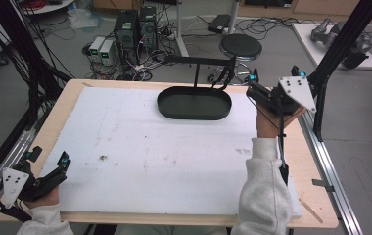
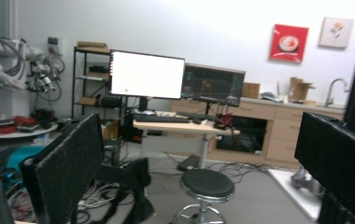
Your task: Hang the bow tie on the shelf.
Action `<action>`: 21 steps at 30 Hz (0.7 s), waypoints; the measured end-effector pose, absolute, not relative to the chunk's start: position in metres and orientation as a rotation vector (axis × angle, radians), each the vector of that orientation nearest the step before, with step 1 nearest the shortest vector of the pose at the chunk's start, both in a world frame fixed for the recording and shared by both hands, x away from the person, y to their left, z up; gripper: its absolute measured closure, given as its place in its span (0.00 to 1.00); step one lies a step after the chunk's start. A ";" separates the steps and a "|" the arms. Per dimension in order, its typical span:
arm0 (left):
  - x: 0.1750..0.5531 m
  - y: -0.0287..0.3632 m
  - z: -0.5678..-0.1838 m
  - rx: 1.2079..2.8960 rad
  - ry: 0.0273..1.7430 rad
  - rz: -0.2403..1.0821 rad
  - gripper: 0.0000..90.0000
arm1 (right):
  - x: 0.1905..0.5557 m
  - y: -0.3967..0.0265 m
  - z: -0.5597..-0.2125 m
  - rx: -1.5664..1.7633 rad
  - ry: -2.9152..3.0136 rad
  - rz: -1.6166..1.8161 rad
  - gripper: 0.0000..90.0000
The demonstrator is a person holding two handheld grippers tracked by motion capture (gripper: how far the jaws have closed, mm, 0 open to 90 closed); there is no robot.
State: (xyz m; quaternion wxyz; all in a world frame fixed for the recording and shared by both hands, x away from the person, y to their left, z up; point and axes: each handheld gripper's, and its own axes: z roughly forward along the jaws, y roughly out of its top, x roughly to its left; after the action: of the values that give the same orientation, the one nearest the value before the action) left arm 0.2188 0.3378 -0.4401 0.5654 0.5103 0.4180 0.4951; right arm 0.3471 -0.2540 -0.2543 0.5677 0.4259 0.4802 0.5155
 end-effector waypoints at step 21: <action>0.217 0.334 -0.439 1.222 0.957 1.165 0.20 | 0.272 -0.308 -0.341 1.194 1.101 1.169 0.01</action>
State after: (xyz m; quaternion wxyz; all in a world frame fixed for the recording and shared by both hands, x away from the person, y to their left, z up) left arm 0.2166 0.3338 -0.4388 0.5650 0.5197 0.4069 0.4951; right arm 0.2715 -0.3075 -0.3405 0.5397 0.5023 0.4632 0.4918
